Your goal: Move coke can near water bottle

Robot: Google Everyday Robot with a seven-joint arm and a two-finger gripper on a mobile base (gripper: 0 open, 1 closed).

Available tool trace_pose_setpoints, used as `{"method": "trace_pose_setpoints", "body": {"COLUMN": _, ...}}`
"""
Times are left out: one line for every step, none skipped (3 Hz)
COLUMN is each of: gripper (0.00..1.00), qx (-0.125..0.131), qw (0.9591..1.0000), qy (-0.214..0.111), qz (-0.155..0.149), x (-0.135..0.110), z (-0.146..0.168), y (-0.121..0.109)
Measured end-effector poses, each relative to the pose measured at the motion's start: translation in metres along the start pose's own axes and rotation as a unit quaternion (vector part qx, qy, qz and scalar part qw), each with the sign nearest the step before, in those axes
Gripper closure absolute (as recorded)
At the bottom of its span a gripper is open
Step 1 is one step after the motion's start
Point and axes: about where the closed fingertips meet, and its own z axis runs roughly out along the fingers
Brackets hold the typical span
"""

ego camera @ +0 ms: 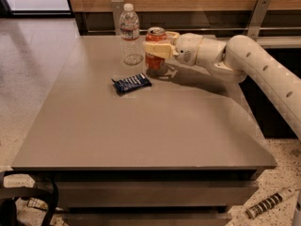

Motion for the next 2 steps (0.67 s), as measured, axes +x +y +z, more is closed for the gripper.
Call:
{"method": "trace_pose_setpoints", "body": {"gripper": 1.0, "qx": 0.008, "qw": 0.9999, "qy": 0.002, "qz": -0.012, "x": 0.0058, "z": -0.0001, "y": -0.016}}
{"method": "trace_pose_setpoints", "body": {"gripper": 1.0, "qx": 0.015, "qw": 0.9994, "qy": 0.013, "qz": -0.027, "x": 0.0085, "z": -0.0018, "y": -0.0228}}
